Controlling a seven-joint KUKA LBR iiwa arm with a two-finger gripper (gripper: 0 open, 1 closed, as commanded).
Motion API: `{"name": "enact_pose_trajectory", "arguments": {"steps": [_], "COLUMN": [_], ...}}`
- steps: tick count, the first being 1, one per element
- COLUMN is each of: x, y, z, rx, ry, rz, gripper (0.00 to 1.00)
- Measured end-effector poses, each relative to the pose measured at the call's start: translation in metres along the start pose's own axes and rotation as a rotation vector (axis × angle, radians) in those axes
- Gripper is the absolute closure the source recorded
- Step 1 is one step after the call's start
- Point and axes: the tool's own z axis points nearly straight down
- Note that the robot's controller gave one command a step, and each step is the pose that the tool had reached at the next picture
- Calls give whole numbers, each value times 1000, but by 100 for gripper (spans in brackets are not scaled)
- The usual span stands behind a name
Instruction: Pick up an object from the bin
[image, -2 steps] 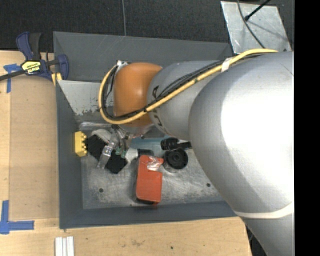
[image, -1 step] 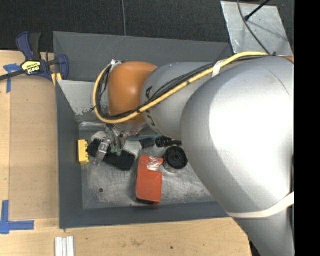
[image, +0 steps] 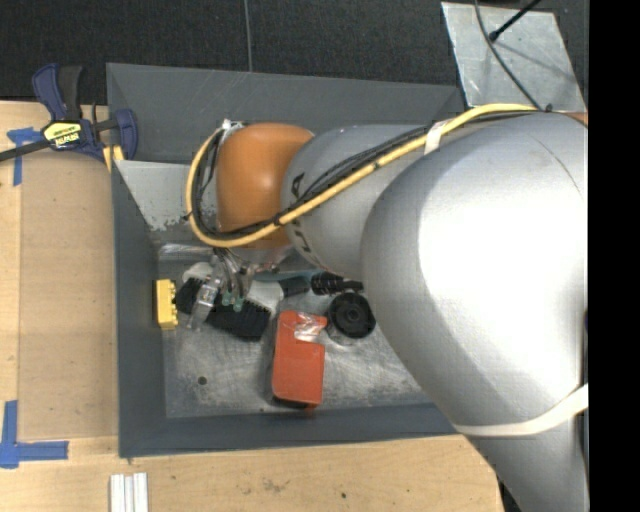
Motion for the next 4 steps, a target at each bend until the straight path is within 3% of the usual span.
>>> {"name": "enact_pose_trajectory", "arguments": {"steps": [1, 4], "x": [12, 14], "y": [10, 6], "z": [-113, -121], "rx": [5, 4], "ry": [8, 6], "rz": [3, 30], "gripper": [100, 100]}}
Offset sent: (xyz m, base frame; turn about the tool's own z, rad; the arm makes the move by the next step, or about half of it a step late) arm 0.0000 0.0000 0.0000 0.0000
